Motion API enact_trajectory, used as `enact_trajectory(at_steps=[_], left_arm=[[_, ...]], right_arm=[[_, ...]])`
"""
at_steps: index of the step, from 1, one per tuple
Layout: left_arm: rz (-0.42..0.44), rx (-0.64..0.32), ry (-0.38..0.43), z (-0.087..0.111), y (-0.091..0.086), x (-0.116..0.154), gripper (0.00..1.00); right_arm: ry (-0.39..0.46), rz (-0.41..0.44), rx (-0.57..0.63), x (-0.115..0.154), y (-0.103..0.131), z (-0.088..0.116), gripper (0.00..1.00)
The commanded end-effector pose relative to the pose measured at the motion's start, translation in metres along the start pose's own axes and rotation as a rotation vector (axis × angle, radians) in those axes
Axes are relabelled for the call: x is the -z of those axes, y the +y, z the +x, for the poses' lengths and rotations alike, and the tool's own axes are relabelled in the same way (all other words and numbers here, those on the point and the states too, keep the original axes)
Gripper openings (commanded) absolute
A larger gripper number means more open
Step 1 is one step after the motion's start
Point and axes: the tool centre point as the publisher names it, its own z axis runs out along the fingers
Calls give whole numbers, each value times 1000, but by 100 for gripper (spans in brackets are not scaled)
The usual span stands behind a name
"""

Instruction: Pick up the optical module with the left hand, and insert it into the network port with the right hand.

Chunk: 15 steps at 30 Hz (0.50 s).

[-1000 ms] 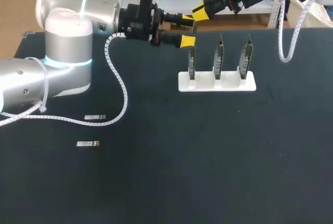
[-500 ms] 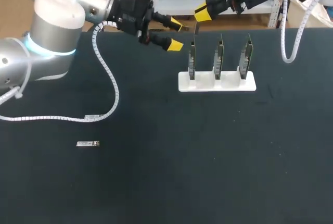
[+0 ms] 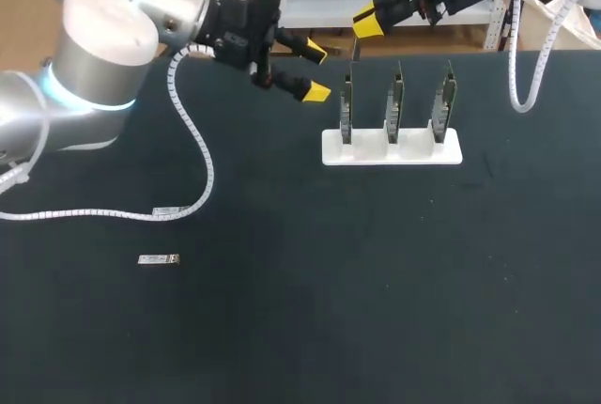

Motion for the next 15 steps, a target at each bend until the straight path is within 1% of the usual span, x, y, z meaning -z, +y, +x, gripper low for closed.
enact_trajectory(at_steps=[1,6,15], left_arm=[[6,-1,14,-3,8,-3,100],[14,-5,27,-2,10,-4,100],[19,20,48,5,7,-5,100]], right_arm=[[-5,0,1,1,0,1,0],[-8,4,0,2,1,0,0],[-4,7,6,4,0,1,0]])
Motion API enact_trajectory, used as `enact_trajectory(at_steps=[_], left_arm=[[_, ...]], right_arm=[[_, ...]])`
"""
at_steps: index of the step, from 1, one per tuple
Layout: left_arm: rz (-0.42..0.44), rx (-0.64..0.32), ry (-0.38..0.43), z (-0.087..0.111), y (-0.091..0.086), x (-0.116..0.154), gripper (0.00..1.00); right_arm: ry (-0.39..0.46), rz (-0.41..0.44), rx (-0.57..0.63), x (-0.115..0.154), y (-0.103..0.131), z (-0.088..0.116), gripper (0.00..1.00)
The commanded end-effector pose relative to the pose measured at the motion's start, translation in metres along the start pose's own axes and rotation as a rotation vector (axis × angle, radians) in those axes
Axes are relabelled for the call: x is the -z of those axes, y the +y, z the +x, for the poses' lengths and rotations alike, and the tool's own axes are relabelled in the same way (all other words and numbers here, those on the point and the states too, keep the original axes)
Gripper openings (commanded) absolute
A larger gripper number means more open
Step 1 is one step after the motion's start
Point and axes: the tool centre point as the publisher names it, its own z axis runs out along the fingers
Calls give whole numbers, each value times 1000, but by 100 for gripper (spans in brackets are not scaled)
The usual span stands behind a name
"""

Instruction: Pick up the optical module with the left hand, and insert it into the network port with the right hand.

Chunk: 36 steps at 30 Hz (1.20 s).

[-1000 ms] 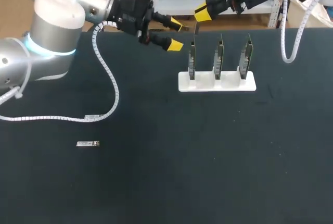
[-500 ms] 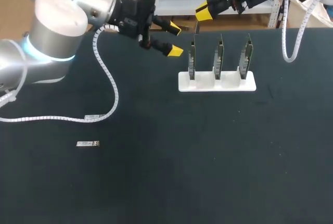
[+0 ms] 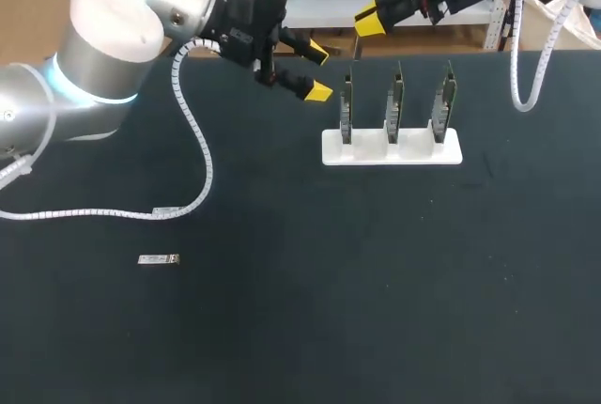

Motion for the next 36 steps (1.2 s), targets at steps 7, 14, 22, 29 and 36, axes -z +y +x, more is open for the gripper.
enact_trajectory(at_steps=[7,14,22,29,36], left_arm=[[8,9,11,2,0,-1,100],[11,10,15,2,0,-1,100],[11,10,15,2,0,-1,100],[11,10,15,2,0,-1,100],[11,10,15,2,0,-1,100]], right_arm=[[-2,2,8,1,2,0,0],[-4,-5,13,1,2,-1,0],[16,-48,42,-6,7,3,0],[40,-66,75,-11,8,7,0],[57,-55,86,-16,6,12,0]])
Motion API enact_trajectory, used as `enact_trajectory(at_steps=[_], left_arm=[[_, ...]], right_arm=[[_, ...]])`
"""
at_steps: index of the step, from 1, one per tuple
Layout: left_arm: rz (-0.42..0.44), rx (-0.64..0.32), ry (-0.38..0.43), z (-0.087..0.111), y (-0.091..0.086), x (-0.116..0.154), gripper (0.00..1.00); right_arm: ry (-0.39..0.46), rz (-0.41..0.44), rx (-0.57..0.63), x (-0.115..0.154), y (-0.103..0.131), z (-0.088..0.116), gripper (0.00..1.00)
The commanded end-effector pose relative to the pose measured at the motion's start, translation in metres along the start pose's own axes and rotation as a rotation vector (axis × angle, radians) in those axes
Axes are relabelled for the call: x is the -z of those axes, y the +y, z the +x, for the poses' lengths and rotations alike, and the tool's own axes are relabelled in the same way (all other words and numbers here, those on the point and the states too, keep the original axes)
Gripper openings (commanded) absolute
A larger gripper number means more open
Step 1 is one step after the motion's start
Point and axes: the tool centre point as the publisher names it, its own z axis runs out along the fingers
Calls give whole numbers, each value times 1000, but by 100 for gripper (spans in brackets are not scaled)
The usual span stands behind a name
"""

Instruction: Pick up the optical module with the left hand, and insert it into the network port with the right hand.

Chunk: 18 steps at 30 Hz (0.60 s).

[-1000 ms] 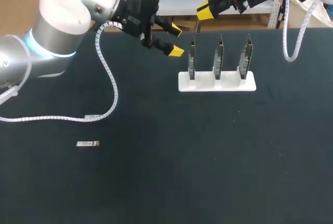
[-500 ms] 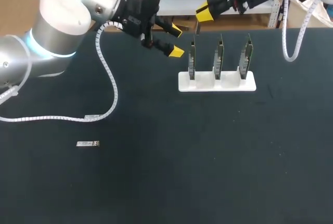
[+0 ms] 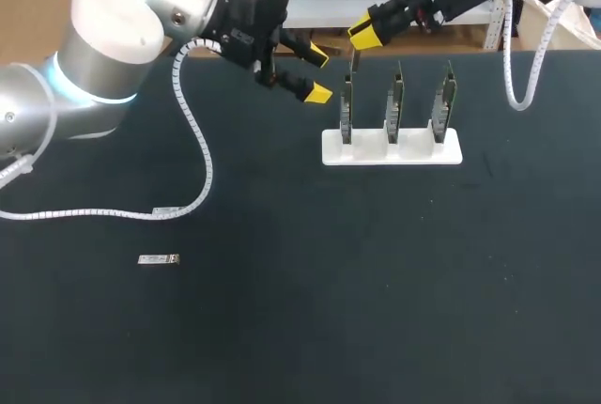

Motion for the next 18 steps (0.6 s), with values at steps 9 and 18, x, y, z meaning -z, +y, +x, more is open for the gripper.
enact_trajectory(at_steps=[9,18], left_arm=[[2,1,4,-1,1,0,100],[2,1,4,-1,1,0,100]], right_arm=[[20,35,0,-8,-5,3,0],[22,26,0,-13,-4,6,0]])
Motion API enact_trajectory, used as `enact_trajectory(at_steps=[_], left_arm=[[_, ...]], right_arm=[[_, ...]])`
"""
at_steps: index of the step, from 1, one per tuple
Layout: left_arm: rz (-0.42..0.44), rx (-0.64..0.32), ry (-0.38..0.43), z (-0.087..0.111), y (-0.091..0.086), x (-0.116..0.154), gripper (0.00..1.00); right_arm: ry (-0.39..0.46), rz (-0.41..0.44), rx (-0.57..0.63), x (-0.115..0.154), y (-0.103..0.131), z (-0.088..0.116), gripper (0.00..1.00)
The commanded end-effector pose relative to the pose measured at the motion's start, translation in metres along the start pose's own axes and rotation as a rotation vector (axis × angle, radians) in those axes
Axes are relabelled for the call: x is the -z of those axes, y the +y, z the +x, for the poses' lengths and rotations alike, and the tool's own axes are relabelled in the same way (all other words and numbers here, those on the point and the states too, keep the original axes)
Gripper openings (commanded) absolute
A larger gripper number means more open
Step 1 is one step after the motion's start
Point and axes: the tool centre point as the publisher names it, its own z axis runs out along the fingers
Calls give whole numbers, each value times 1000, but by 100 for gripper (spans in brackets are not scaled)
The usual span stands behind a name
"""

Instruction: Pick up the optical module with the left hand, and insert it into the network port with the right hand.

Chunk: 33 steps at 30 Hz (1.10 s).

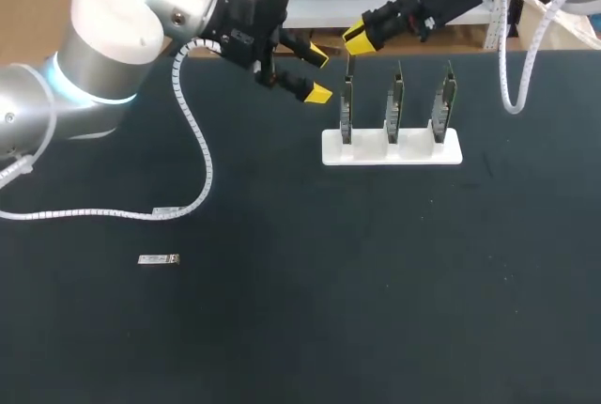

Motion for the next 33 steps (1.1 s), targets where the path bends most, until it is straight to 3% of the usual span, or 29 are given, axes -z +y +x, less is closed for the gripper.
enact_trajectory(at_steps=[1,33], left_arm=[[2,1,4,-1,1,0,100],[2,1,4,-1,1,0,100]], right_arm=[[-1,1,0,-3,0,2,0],[-9,46,-28,-4,-7,6,0]])
